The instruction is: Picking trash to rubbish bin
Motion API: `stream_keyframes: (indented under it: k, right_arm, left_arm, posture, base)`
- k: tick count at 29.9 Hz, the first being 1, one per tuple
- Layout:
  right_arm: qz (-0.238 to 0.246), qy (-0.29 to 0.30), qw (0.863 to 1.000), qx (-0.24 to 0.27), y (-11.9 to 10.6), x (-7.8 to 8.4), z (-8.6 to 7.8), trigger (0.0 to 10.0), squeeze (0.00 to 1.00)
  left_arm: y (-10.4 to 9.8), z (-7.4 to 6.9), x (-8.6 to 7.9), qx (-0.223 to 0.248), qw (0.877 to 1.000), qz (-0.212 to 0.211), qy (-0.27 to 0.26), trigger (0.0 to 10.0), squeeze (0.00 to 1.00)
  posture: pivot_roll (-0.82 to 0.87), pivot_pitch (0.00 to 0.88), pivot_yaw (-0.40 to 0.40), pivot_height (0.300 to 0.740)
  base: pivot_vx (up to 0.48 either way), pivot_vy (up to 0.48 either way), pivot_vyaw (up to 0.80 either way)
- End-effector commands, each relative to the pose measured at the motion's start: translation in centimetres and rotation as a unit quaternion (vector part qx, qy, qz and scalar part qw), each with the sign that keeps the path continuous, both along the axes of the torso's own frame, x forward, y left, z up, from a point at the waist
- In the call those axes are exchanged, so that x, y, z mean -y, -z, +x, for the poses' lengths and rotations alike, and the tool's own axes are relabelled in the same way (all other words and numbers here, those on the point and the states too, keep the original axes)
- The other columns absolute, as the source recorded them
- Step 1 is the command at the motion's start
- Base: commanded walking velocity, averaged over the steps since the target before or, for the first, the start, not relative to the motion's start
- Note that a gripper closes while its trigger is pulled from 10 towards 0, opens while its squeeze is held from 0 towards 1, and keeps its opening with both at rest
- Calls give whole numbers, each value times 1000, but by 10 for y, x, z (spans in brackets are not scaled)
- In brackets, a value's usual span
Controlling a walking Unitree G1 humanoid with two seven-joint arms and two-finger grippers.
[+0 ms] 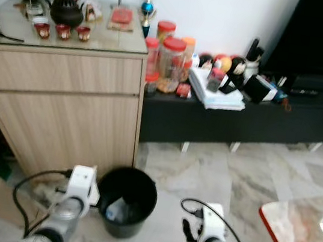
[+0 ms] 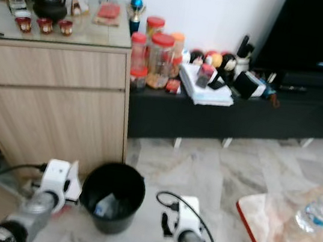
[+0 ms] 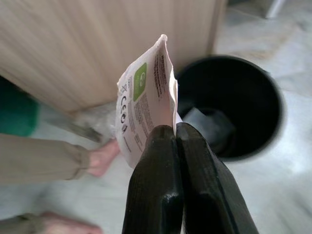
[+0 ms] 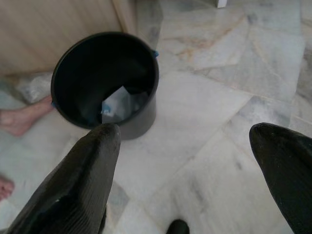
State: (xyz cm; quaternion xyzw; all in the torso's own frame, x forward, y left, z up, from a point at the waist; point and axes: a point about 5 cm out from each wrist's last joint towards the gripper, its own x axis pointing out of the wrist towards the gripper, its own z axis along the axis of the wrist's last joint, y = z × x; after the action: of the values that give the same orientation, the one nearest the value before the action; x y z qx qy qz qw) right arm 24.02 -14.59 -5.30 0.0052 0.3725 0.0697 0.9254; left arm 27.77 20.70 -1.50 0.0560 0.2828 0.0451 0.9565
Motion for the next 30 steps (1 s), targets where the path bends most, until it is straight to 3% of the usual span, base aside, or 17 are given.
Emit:
stream_keyframes:
  k: [1,7,10,19,30]
  right_arm:
    - [-6,9,1000,3,-1,11,0,10000,0]
    - [-6,-1,1000,21,-5,10,6,10000,0]
    - [-9,-10,1000,28,-7,10,8,10000,0]
    - [-20,-31,999,32,-9,10,10,10000,0]
    - [-20,-20,999,29,-7,12,8,10000,0]
  left_arm:
    - [2,0,7,-6,1000,-11,2,10000,0]
    - [7,-6,6,-18,1000,-7,6,10000,0]
    - [10,-9,8,-23,1000,-13,0,10000,0]
    - [18,-16,30,-33,999,-29,17,10000,0]
    - [18,-16,31,-34,999,-25,25,10000,0]
  posture:
    - [43,0,-4,740]
    - [29,0,0,740]
    - [29,0,-6,740]
    - [18,0,-41,740]
    - [21,0,-27,740]
  base:
    - [300,0,0]
    - [300,0,0]
    - [296,0,725]
    - [299,0,89]
    - [300,0,160]
